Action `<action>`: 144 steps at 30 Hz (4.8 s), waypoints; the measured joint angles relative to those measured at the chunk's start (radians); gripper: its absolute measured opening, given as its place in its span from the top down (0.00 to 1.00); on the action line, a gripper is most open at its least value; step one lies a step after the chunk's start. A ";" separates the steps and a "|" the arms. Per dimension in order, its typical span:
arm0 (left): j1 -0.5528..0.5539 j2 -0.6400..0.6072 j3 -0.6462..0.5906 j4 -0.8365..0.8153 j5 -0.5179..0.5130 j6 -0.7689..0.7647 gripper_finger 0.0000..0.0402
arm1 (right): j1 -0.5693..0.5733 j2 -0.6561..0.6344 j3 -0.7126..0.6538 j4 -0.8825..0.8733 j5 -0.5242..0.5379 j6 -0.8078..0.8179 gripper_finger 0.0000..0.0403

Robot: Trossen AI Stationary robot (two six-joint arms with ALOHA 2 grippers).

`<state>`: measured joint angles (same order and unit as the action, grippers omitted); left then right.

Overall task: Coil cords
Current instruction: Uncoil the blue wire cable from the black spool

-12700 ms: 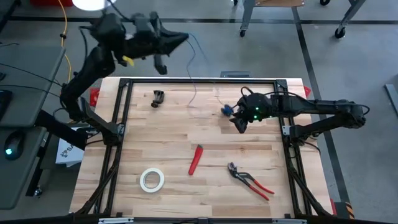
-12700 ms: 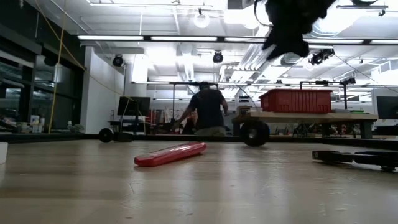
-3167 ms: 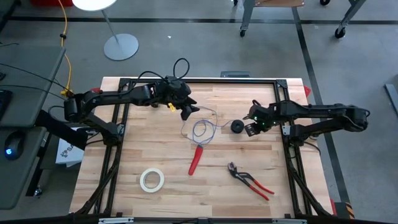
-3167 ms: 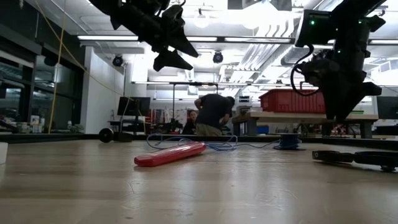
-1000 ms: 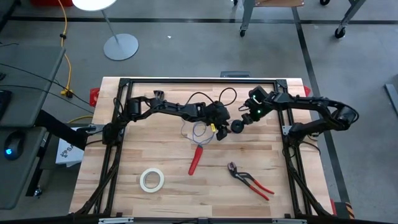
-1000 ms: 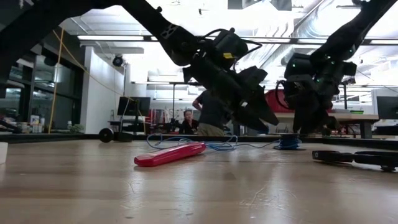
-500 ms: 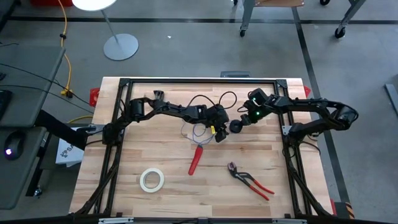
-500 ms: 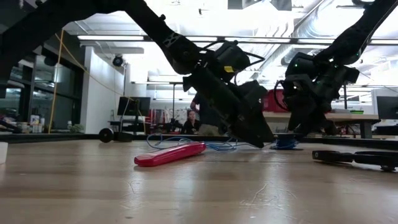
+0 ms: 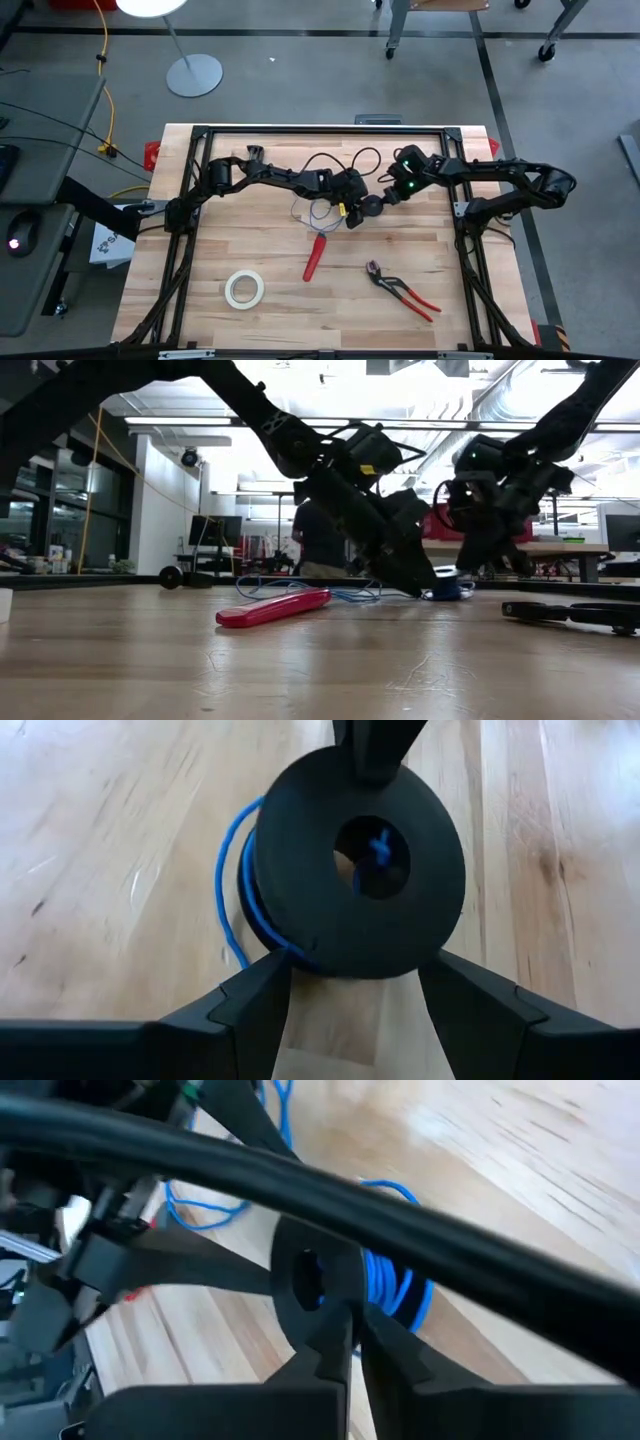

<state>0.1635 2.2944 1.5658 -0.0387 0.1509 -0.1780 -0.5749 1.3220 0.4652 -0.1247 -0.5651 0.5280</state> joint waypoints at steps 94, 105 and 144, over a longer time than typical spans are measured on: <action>0.242 -0.638 0.001 -0.183 0.335 0.172 0.47 | 0.211 -0.300 0.696 -0.200 0.159 -0.062 1.00; 0.234 -0.636 0.001 -0.167 0.386 0.198 0.47 | 0.211 -0.300 0.696 -0.189 0.146 -0.084 1.00; 0.208 -0.635 0.001 -0.119 0.396 0.191 0.77 | 0.211 -0.300 0.696 -0.029 0.095 -0.057 1.00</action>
<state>0.3717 1.6592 1.5665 -0.1581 0.5472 0.0128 -0.3637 1.0218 1.1610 -0.1535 -0.4705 0.4709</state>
